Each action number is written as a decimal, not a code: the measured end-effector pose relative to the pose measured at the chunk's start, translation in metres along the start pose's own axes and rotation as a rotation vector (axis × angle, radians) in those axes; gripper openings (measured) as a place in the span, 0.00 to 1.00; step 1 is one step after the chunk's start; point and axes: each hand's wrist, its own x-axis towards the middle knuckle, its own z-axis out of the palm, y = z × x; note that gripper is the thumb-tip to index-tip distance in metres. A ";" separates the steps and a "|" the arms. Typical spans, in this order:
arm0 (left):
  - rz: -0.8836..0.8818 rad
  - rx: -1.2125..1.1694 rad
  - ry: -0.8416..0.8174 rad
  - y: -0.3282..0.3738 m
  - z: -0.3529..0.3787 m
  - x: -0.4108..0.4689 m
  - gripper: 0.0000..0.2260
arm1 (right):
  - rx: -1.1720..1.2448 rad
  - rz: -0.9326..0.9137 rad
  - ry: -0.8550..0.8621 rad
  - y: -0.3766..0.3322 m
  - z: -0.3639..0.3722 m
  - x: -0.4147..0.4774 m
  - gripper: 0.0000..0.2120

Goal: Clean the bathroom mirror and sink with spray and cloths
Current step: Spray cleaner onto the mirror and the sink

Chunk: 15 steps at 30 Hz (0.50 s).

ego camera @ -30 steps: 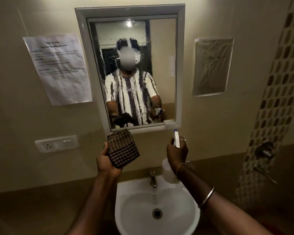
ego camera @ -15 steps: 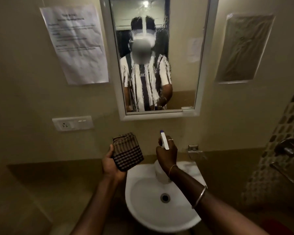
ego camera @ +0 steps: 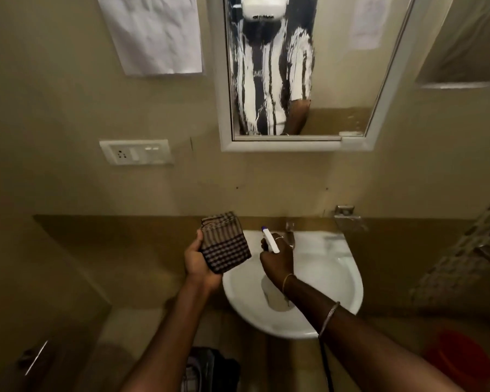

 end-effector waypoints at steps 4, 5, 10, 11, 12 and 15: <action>-0.028 -0.032 0.013 -0.016 -0.013 0.012 0.23 | -0.041 0.092 0.014 0.030 -0.003 0.005 0.15; -0.038 -0.032 0.015 -0.021 -0.016 0.015 0.23 | -0.046 0.115 0.019 0.037 -0.004 0.006 0.15; -0.093 -0.020 0.020 -0.047 -0.027 0.034 0.25 | -0.039 0.197 0.054 0.062 -0.012 0.014 0.13; -0.102 -0.016 0.021 -0.052 -0.028 0.038 0.25 | -0.053 0.206 0.058 0.065 -0.014 0.015 0.12; -0.111 -0.012 0.018 -0.057 -0.028 0.042 0.25 | -0.070 0.209 0.068 0.067 -0.016 0.017 0.11; -0.124 -0.005 0.020 -0.068 -0.028 0.053 0.25 | -0.092 0.239 0.110 0.073 -0.022 0.025 0.10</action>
